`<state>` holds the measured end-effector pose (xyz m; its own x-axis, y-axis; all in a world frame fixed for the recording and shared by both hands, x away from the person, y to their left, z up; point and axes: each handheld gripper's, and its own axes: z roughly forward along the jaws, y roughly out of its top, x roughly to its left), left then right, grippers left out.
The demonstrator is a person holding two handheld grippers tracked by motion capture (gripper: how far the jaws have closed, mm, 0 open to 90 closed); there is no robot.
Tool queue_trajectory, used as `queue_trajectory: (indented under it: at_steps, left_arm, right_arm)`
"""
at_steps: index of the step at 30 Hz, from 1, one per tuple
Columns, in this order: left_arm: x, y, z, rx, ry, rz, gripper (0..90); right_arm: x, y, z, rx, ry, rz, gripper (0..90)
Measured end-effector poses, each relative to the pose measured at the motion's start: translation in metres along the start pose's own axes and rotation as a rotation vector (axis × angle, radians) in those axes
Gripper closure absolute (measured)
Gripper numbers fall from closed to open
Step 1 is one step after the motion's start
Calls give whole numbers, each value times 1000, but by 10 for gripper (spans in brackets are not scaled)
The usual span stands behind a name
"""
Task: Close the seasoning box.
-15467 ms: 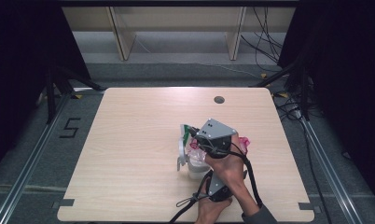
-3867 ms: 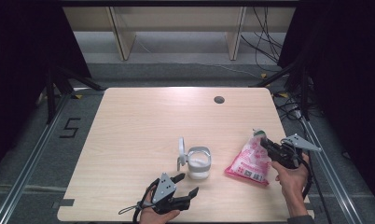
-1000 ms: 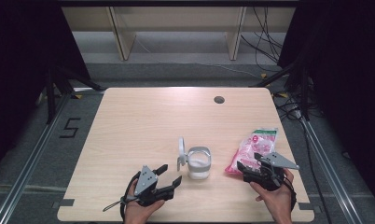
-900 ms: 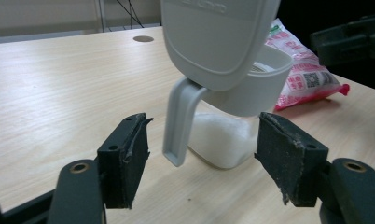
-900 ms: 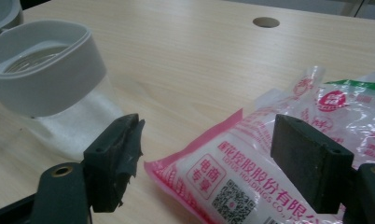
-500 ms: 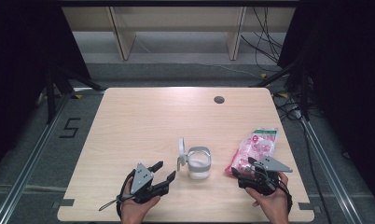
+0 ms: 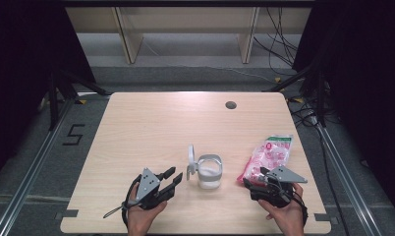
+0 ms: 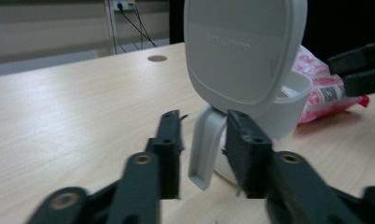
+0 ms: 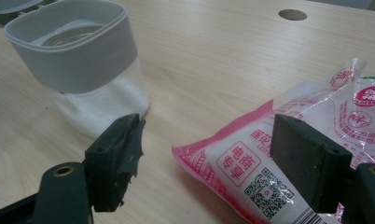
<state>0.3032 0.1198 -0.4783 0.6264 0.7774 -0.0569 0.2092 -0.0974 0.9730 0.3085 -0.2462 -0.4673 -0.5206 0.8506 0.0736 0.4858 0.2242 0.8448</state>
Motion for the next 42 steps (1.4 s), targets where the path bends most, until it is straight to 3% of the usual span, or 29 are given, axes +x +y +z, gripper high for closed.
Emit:
queue_trajectory:
  at_steps: [1, 3, 5, 7, 8, 9, 18, 19, 23, 25, 26, 32, 33, 34, 37, 39, 40, 42]
  left_arm:
    - [1, 1, 1, 0, -1, 5, 713]
    - [2, 3, 2, -8, 19, 4, 753]
    - [2, 5, 3, -6, 22, 17, 800]
    - [1, 6, 4, -6, 24, 17, 816]
    - [1, 8, 5, -7, 24, 41, 826]
    - [1, 9, 6, -10, 23, 45, 844]
    - [-5, 17, 13, -1, 0, 72, 852]
    - [-6, 18, 14, -1, -3, 71, 852]
    - [-9, 23, 17, -1, -9, 80, 853]
    - [-10, 25, 18, 4, -14, 93, 855]
    - [-7, 27, 20, -11, -22, 139, 855]
    - [-11, 28, 23, -2, -28, 139, 857]
    - [-11, 29, 25, -16, -31, 135, 859]
    - [-11, 29, 25, -16, -31, 135, 861]
    - [-14, 30, 26, -15, -37, 138, 869]
    - [-14, 31, 26, -2, -31, 151, 869]
    - [-14, 31, 27, -6, -33, 147, 872]
    - [-16, 31, 28, -4, -36, 145, 872]
  right_arm:
    - [-1, 1, 1, -16, 0, -30, 262]
    - [1, 0, 0, -6, 4, -7, 266]
    - [0, 0, 2, -15, 5, -50, 267]
    - [0, 0, 2, -12, 17, -44, 268]
    - [1, 0, 2, -9, 12, -28, 268]
    - [0, 0, 2, -8, 1, -48, 268]
    - [3, -1, 3, 0, 12, -23, 268]
    - [2, -1, 4, -7, 13, -46, 269]
    - [2, 0, 3, -5, 21, -40, 268]
    - [2, -1, 3, 2, 20, -40, 269]
    - [2, -1, 2, 4, 18, -41, 269]
    - [2, -1, 3, -4, 22, -40, 270]
    - [4, -1, 2, 19, 15, -10, 270]
    - [4, -1, 2, 19, 15, -10, 270]
    - [3, -1, 4, -2, 15, -33, 270]
    - [3, -1, 2, 11, 18, -22, 271]
    - [1, -1, 4, -6, 23, -43, 270]
    - [5, -1, 2, 8, 20, -3, 270]
